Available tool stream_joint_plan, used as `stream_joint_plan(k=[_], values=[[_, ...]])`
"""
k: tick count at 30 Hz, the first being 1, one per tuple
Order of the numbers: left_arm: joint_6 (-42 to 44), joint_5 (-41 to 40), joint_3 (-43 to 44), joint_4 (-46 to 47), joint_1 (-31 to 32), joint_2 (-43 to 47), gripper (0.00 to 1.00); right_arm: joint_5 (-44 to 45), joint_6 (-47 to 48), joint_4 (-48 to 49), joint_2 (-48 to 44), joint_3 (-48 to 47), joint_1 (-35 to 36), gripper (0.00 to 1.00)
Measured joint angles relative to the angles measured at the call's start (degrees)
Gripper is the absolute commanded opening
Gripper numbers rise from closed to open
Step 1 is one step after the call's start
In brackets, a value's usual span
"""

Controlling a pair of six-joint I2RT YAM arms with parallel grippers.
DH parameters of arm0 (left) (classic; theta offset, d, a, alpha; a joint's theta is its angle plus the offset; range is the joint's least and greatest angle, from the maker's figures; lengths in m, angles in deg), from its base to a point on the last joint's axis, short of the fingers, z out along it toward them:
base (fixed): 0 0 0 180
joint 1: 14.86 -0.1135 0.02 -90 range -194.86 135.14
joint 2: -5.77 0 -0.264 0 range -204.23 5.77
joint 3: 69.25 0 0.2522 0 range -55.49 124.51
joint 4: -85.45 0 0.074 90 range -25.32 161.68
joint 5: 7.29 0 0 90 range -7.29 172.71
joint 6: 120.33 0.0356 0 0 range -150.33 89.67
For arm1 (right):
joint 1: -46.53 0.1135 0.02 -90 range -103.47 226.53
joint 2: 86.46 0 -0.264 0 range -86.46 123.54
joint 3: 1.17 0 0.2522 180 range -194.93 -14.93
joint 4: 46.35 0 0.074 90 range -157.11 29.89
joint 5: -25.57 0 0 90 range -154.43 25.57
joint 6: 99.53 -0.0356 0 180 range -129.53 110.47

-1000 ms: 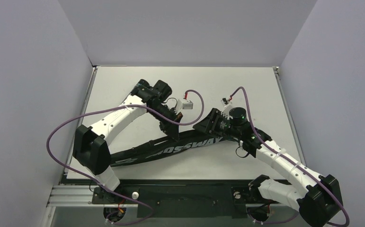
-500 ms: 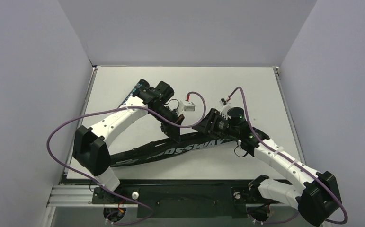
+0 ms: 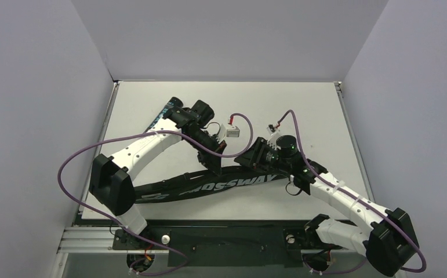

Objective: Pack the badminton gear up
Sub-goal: Zip the racket bag at the center of the board.

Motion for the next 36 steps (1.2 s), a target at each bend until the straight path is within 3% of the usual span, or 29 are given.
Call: stream_joint_plan(k=[14, 28, 36], values=[[-4.4, -0.3, -1.0, 2.2, -0.1, 0.0, 0.00, 4.1, -4.7, 7.7, 0.7, 4.0, 1.5, 0.34], [-8.9, 1.4, -2.4, 5.8, -4.1, -0.9, 0.00, 8.9, -7.8, 13.2, 3.1, 4.8, 3.4, 0.25], [-9.3, 2.4, -2.6, 5.7, -4.7, -1.3, 0.00, 9.2, -7.3, 13.5, 3.8, 4.8, 3.4, 0.31]])
